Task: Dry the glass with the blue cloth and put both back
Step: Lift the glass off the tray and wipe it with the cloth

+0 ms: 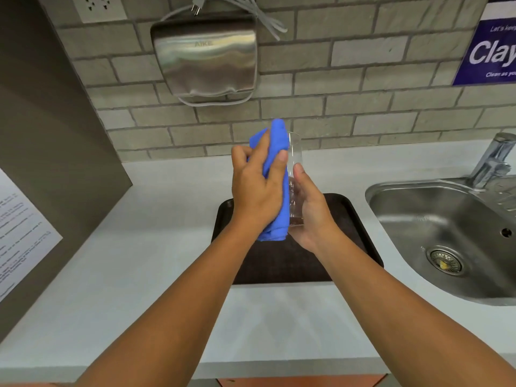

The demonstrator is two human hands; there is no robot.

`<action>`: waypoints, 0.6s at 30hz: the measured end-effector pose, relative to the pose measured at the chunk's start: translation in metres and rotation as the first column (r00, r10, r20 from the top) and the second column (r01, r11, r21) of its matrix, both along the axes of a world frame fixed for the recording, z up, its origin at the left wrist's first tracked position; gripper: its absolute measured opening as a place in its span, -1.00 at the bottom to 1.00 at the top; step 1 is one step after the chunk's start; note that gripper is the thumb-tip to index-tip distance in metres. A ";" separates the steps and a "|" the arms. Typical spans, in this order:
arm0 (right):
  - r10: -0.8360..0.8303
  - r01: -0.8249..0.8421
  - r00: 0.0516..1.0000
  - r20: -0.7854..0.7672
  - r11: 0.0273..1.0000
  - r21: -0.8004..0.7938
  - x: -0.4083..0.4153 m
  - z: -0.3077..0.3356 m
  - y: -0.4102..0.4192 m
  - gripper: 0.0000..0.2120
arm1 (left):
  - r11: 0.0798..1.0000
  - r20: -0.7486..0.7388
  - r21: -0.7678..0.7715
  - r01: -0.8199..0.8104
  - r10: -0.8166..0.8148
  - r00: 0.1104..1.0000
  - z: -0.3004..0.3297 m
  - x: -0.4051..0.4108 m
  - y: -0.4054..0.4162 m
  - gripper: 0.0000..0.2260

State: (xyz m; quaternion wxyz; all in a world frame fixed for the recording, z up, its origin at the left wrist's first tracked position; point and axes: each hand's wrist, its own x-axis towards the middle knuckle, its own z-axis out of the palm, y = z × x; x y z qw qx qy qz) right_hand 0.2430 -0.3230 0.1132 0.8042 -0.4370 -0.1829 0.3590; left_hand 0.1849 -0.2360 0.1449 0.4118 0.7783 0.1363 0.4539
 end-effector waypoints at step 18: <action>-0.124 0.125 0.992 0.023 0.990 -0.062 0.001 0.000 0.007 -0.30 | 0.761 -0.054 -0.648 0.024 -0.077 0.996 -0.007 0.003 0.017 -0.77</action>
